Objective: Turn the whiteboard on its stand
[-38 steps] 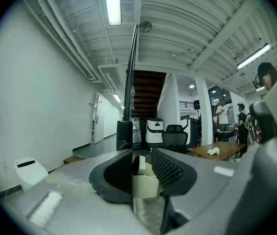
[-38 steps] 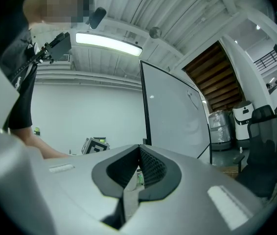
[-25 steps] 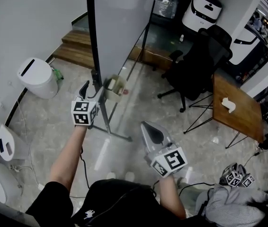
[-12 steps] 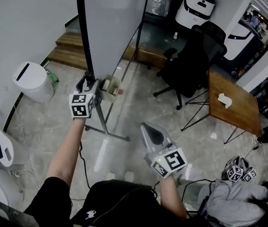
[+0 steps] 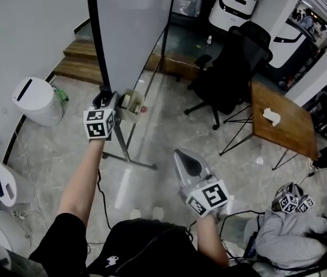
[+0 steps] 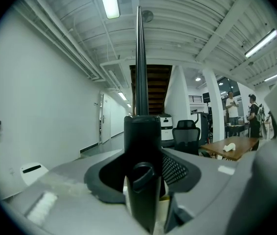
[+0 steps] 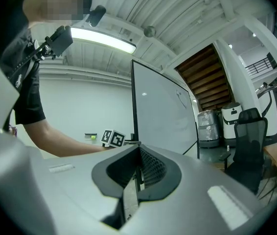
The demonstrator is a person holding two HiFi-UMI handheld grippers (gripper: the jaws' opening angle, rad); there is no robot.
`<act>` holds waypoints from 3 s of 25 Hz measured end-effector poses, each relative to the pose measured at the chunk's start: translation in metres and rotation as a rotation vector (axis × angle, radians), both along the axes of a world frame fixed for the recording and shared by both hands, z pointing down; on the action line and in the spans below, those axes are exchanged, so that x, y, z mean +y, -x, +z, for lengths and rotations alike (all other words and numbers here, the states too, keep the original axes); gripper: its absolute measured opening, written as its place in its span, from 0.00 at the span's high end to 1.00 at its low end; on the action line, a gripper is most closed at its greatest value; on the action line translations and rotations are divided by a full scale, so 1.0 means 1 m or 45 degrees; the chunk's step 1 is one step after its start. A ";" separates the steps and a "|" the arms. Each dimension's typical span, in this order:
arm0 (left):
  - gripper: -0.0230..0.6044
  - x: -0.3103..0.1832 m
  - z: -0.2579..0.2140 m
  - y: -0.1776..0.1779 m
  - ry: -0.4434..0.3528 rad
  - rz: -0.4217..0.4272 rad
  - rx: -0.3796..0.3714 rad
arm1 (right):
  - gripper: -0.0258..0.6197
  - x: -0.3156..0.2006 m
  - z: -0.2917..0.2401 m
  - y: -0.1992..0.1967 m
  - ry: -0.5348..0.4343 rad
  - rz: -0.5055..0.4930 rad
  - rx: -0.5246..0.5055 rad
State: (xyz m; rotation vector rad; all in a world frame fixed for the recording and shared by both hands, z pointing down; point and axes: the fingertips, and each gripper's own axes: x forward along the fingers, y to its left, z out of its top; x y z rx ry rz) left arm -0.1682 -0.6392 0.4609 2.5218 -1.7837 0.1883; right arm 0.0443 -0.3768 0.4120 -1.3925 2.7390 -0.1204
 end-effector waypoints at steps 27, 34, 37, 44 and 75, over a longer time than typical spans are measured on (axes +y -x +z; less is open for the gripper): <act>0.66 0.063 0.001 0.029 0.022 -0.026 0.037 | 0.95 0.039 -0.003 0.004 -0.023 0.021 -0.009; 0.66 0.092 0.005 0.042 0.026 -0.027 0.029 | 0.95 0.046 -0.001 0.012 -0.036 0.004 -0.012; 0.66 0.098 0.005 0.043 0.036 -0.037 0.032 | 0.95 0.048 -0.003 0.015 -0.042 -0.002 -0.004; 0.66 0.126 0.000 0.044 0.034 -0.028 0.019 | 0.95 0.040 -0.006 -0.006 -0.037 0.021 -0.013; 0.56 0.166 -0.041 0.046 -0.122 -0.030 -0.040 | 0.95 0.023 -0.011 -0.001 -0.043 -0.024 -0.023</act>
